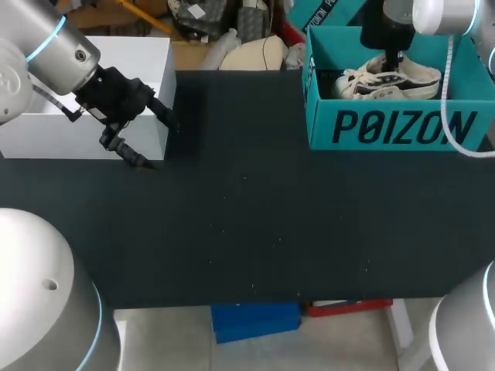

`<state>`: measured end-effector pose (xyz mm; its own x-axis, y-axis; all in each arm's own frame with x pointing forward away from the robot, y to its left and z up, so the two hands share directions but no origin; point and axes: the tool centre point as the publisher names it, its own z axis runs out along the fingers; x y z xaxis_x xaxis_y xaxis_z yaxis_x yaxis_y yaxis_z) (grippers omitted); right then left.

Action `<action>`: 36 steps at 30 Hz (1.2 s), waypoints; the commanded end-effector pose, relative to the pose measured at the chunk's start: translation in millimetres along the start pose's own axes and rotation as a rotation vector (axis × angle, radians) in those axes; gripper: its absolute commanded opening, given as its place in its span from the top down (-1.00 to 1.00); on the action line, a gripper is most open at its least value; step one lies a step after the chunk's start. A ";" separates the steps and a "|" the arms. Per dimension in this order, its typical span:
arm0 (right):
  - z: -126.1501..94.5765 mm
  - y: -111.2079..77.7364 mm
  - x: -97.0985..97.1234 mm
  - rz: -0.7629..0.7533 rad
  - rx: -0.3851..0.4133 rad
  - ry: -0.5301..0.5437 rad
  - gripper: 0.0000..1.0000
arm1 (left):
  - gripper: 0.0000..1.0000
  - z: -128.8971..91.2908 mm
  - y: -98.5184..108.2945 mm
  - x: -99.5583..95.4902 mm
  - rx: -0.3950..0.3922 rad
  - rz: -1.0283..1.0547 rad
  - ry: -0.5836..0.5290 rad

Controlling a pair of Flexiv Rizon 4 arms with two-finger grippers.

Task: Take the shoe out of the shoebox, open the shoe tongue, remove and reinsert the insole, then place the shoe into the shoebox

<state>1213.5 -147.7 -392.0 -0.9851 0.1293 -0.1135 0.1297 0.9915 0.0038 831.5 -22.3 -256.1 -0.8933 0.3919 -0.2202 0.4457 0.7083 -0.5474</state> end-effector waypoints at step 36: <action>-158.4 18.4 77.0 0.012 0.126 -0.049 0.23 | -1.00 -0.2 -0.1 0.5 -0.003 0.000 0.000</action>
<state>1180.7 -134.9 -298.7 -0.9853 0.1424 -0.0943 0.1524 0.9823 -0.1089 831.5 -22.3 -256.1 -0.8933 0.3919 -0.2202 0.4457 0.7083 -0.5474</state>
